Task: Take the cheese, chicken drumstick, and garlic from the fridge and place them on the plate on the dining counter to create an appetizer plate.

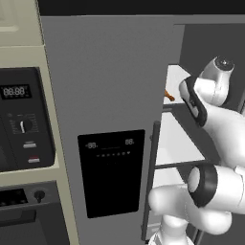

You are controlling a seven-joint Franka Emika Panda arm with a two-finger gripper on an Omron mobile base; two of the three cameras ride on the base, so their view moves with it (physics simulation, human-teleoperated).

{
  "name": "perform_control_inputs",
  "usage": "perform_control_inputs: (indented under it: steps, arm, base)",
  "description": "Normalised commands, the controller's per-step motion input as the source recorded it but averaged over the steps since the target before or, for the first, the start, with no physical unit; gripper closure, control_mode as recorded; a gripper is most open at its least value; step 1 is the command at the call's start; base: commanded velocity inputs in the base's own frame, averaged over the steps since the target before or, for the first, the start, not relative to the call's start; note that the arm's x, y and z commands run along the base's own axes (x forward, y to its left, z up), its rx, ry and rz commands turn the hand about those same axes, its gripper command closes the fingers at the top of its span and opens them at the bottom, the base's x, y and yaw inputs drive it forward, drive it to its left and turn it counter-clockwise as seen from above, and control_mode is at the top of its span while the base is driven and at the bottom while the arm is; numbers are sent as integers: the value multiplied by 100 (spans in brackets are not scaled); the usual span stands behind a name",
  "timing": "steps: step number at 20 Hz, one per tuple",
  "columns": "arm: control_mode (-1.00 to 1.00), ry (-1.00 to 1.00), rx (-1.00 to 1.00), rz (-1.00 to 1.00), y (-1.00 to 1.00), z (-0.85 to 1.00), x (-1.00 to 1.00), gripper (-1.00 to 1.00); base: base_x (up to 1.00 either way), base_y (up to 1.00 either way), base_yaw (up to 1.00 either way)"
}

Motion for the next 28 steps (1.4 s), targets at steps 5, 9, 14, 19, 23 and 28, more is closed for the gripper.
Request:
perform_control_inputs:
  steps: [5,9,14,19,23,28]
  arm:
    - [-100,5,-1,0,64,22,-100,100]
    - [-100,1,0,0,29,8,-100,100]
    - [-100,0,0,0,7,7,-100,100]
    - [-100,0,0,0,20,3,-95,100]
    - [-100,0,0,0,26,0,-88,100]
    - [100,-1,-1,0,16,0,-36,100]
  base:
    - [0,0,0]
    - [0,0,0]
    - [0,0,0]
    - [0,0,0]
    - [0,0,0]
    - [-52,23,0]
